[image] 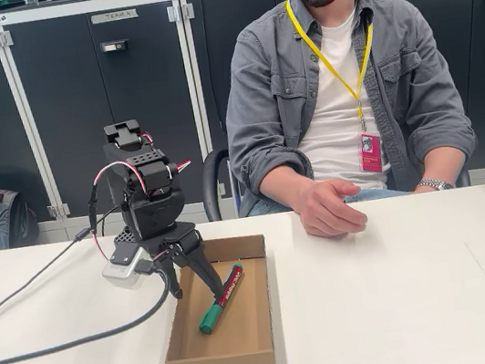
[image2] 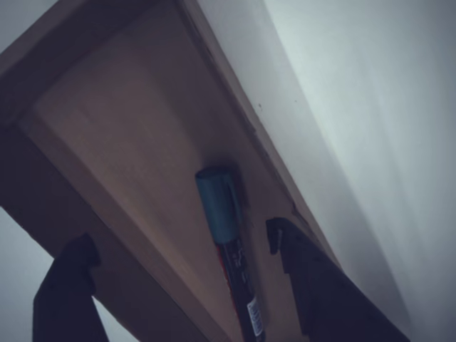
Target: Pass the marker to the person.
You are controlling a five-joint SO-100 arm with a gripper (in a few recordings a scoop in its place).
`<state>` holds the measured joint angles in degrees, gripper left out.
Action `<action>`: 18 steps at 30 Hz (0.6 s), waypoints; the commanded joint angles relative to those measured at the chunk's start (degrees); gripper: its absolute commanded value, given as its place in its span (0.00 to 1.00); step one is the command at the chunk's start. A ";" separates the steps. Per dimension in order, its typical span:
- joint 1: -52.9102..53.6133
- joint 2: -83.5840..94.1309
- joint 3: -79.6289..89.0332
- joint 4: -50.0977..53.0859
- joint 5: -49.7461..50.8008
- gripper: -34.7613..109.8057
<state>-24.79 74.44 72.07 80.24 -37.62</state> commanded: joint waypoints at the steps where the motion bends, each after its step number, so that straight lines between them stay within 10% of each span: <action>1: -3.34 -0.44 -4.39 -1.23 1.85 0.61; 18: -12.04 -1.23 -2.90 10.55 8.70 0.61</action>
<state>-34.63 70.66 68.73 90.35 -29.18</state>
